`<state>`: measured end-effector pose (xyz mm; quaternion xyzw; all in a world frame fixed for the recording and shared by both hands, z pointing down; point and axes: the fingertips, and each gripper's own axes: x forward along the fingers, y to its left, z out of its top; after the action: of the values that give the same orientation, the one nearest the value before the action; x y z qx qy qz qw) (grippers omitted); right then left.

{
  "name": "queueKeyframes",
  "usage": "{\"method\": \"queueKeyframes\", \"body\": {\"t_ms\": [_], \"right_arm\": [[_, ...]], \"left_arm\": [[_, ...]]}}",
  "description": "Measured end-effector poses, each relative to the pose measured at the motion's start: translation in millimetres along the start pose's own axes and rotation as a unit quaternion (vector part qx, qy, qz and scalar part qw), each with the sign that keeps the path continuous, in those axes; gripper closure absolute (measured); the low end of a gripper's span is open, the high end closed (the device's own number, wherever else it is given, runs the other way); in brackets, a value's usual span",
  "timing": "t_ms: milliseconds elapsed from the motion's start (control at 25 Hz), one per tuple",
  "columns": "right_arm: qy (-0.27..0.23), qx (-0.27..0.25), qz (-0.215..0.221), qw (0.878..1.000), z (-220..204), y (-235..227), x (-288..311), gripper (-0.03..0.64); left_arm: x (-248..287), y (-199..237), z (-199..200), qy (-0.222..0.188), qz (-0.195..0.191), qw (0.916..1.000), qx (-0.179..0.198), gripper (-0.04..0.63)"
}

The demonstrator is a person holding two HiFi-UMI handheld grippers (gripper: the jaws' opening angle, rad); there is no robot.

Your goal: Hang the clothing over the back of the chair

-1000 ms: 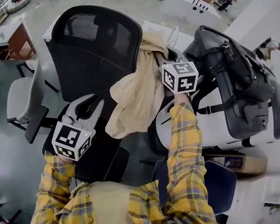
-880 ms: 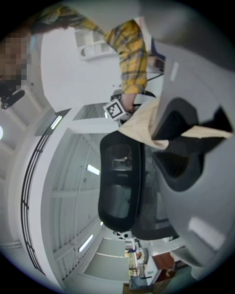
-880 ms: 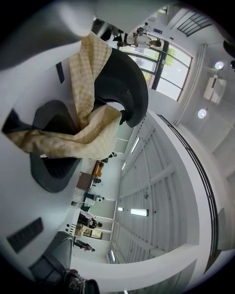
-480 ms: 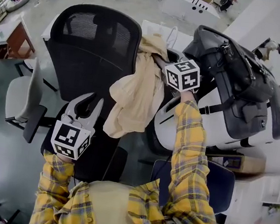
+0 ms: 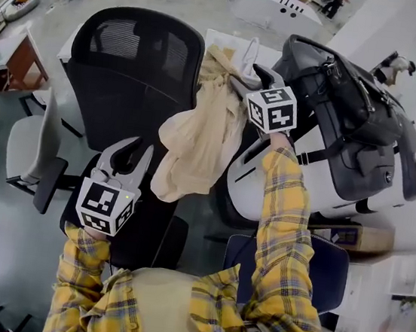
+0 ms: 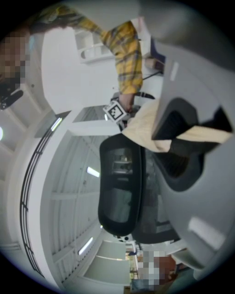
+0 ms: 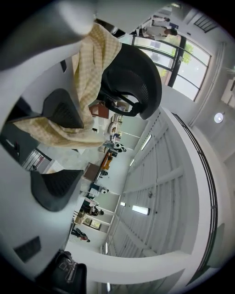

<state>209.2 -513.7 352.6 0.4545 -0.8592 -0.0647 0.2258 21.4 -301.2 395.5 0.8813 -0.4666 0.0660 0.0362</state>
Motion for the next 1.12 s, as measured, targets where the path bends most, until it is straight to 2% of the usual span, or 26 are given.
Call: {"method": "queueKeyframes", "body": {"t_ms": [120, 360, 400, 440, 480, 560, 1120], "right_arm": [[-0.023, 0.010, -0.001, 1.000, 9, -1, -6, 0.373], [-0.061, -0.003, 0.001, 0.998, 23, 9, -27, 0.378], [-0.067, -0.003, 0.000, 0.998, 24, 11, -32, 0.425], [-0.073, -0.002, -0.003, 0.997, 26, 12, -37, 0.519], [-0.079, -0.001, -0.005, 0.997, 27, 14, -42, 0.561], [-0.086, 0.000, -0.005, 0.996, 27, 20, -51, 0.584], [-0.113, -0.005, -0.020, 0.993, 34, 82, -122, 0.601]], "left_arm": [[0, -4, 2, -0.003, -0.005, 1.0000, 0.002, 0.525], [-5, -2, 3, -0.005, 0.000, 1.0000, 0.001, 0.525], [-6, -2, 3, -0.005, 0.001, 1.0000, 0.002, 0.525], [-7, -3, 4, -0.006, 0.001, 1.0000, 0.002, 0.525], [-8, -3, 5, -0.008, 0.001, 1.0000, 0.003, 0.525], [-10, -2, 7, -0.012, 0.001, 0.9999, 0.004, 0.525], [-43, 7, 21, -0.037, 0.011, 0.9992, 0.003, 0.526]]}}
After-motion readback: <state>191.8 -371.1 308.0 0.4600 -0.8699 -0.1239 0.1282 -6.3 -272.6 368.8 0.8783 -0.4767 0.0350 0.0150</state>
